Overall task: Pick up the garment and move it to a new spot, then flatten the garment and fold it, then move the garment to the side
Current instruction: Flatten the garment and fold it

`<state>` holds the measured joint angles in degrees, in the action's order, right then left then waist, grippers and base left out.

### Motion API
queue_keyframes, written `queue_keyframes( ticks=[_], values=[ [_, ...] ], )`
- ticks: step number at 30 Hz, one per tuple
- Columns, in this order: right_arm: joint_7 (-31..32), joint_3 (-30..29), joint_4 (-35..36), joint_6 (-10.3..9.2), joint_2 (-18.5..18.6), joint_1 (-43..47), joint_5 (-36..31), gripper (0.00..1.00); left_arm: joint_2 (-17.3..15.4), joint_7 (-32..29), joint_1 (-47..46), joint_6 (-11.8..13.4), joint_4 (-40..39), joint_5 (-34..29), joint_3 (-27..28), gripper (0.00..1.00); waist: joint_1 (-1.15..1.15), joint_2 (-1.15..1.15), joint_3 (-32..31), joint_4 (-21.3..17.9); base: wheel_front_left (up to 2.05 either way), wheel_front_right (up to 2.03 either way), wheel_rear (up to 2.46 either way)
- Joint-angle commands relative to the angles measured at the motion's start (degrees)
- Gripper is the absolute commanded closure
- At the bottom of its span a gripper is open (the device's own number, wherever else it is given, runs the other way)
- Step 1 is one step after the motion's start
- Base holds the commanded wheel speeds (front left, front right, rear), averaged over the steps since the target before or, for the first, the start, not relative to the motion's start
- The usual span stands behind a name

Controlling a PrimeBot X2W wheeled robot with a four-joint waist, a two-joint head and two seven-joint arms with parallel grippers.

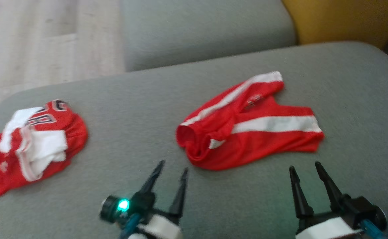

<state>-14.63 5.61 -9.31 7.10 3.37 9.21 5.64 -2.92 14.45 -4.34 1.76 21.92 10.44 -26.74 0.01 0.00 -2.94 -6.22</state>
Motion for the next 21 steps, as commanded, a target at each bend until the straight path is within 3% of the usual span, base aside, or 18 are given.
queue_keyframes(
  ticks=[1,5,9,14,19,20,21],
  values=[
    [-0.4,2.6,2.1,0.39,1.3,-3.6,0.5,0.0,0.0,0.5,-5.5,0.1,1.3,1.4,-2.1,0.0,-0.01,0.0,3.2,-4.4,0.0,0.0,0.0],
    [-0.4,3.9,2.2,0.39,1.8,-4.8,0.6,0.0,0.0,0.5,-9.8,-0.5,5.3,4.9,-6.8,0.0,-0.01,0.0,5.0,-7.5,0.0,0.0,0.0],
    [-0.4,5.0,2.1,0.39,1.8,-6.1,0.9,0.0,0.0,0.5,-15.2,1.2,9.2,7.5,-10.3,0.0,-0.01,0.0,6.8,-10.8,0.0,0.0,0.0],
    [-0.4,5.3,1.7,0.39,1.7,-6.5,1.4,0.0,0.0,0.5,-19.2,4.4,13.2,10.1,-11.4,0.0,-0.01,0.0,7.5,-14.0,0.0,0.0,0.0],
    [-0.4,5.2,1.5,0.39,1.3,-6.8,2.0,0.0,0.0,0.5,-21.3,3.9,17.7,12.8,-11.4,0.0,-0.01,0.0,7.6,-15.8,0.0,0.0,0.0],
    [-0.4,5.2,1.5,0.39,1.3,-6.9,2.1,0.0,0.0,0.5,-21.6,3.9,18.0,13.2,-11.3,0.05,-0.01,0.0,7.6,-15.9,0.0,0.0,0.0],
    [-0.4,5.2,1.5,0.39,1.3,-7.0,2.1,0.0,0.0,0.5,-21.9,3.8,18.3,13.6,-11.2,0.41,-0.01,0.0,7.6,-16.0,0.0,0.0,0.0]
  ],
)
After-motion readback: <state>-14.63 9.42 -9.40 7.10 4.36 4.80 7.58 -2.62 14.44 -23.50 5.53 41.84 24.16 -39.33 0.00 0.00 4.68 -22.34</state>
